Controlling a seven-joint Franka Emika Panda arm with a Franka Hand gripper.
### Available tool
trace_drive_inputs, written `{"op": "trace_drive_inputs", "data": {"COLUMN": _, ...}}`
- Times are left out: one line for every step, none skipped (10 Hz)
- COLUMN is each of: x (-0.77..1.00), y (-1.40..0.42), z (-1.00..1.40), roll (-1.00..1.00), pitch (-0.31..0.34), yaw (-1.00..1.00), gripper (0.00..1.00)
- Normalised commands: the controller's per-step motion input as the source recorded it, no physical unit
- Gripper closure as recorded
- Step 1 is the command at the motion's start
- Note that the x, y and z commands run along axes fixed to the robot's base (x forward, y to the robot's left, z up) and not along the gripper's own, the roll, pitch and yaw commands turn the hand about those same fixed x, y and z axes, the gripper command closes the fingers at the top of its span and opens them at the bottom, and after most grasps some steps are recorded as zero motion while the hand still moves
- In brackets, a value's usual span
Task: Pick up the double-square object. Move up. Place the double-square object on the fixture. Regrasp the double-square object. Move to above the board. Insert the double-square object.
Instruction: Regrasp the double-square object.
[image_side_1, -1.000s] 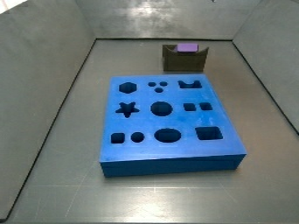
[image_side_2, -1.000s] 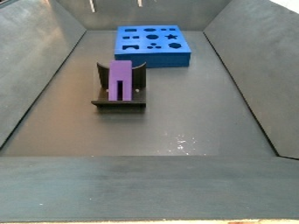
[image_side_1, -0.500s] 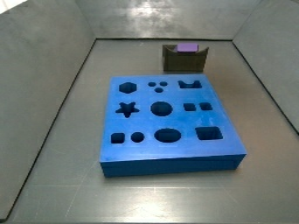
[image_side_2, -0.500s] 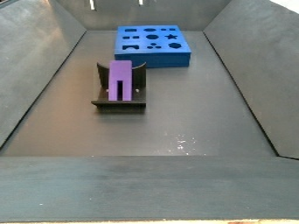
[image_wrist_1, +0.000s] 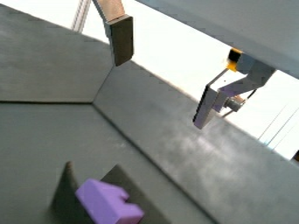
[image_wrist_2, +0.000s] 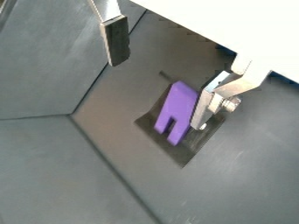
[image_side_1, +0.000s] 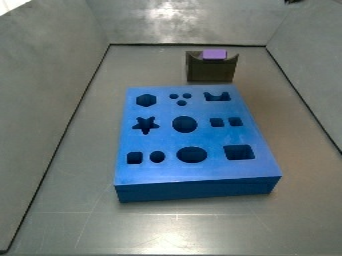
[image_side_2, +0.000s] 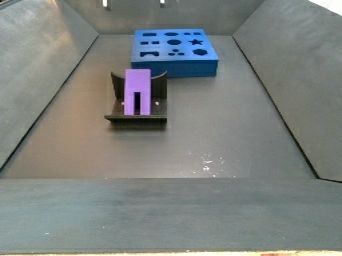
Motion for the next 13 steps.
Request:
{"op": "trace_drive_inputs", "data": {"x": 0.1, "y": -0.04, "z": -0.02, "roll": 0.92, "pitch": 0.139, "yaw": 0.13, "gripper": 0.0}}
{"op": "trace_drive_inputs", "data": {"x": 0.1, "y": -0.05, "z": -0.02, "roll": 0.66, "pitch": 0.13, "yaw": 0.14, "gripper": 0.0}}
{"op": "trace_drive_inputs", "data": {"x": 0.1, "y": -0.05, "z": -0.02, "roll": 0.48, "pitch": 0.118, "yaw": 0.15, "gripper": 0.0}}
{"op": "trace_drive_inputs", "data": {"x": 0.1, "y": -0.04, "z": -0.01, "roll": 0.32, "pitch": 0.102, "yaw": 0.16, "gripper": 0.0}}
{"op": "trace_drive_inputs", "data": {"x": 0.08, "y": -0.03, "z": 0.0, "roll": 0.22, "pitch": 0.066, "yaw": 0.17, "gripper": 0.0}}
{"op": "trace_drive_inputs", "data": {"x": 0.03, "y": 0.07, "z": -1.0, "roll": 0.16, "pitch": 0.02, "yaw": 0.14, "gripper": 0.0}}
{"op": "trace_drive_inputs", "data": {"x": 0.04, "y": 0.07, "z": -1.0, "roll": 0.16, "pitch": 0.003, "yaw": 0.13, "gripper": 0.0}}
{"op": "trace_drive_inputs", "data": {"x": 0.05, "y": 0.07, "z": -1.0, "roll": 0.14, "pitch": -0.027, "yaw": 0.12, "gripper": 0.0}}
{"op": "trace_drive_inputs", "data": {"x": 0.06, "y": 0.06, "z": -1.0, "roll": 0.09, "pitch": -0.053, "yaw": 0.1, "gripper": 0.0}}
{"op": "trace_drive_inputs", "data": {"x": 0.07, "y": 0.06, "z": -1.0, "roll": 0.07, "pitch": -0.068, "yaw": 0.08, "gripper": 0.0}}
{"op": "trace_drive_inputs", "data": {"x": 0.08, "y": 0.06, "z": -1.0, "roll": 0.07, "pitch": -0.079, "yaw": 0.06, "gripper": 0.0}}
{"op": "trace_drive_inputs", "data": {"x": 0.08, "y": 0.05, "z": -1.0, "roll": 0.07, "pitch": -0.08, "yaw": 0.04, "gripper": 0.0}}
{"op": "trace_drive_inputs", "data": {"x": 0.1, "y": 0.05, "z": -1.0, "roll": 0.07, "pitch": -0.076, "yaw": 0.02, "gripper": 0.0}}
